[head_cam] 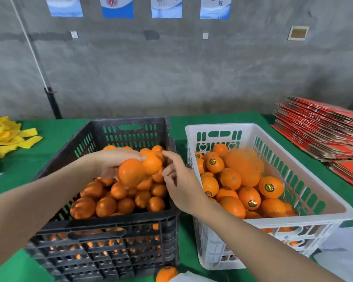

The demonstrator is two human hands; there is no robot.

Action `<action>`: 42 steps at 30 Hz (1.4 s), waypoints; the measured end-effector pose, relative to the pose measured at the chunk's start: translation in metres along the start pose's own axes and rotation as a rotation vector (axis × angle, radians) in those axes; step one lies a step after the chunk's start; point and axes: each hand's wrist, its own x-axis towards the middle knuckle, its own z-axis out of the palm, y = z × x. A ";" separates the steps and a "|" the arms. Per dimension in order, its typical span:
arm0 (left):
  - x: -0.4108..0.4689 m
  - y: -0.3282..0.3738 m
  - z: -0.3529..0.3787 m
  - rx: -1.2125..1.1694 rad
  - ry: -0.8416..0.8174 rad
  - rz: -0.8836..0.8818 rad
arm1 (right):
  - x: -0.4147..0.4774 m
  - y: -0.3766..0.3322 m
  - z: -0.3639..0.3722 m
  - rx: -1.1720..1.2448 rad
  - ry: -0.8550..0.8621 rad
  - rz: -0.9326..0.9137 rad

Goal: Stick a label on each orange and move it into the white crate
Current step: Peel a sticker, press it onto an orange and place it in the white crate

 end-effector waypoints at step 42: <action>-0.068 -0.014 0.094 -0.505 -0.002 0.504 | -0.017 -0.048 -0.044 0.494 -0.047 0.215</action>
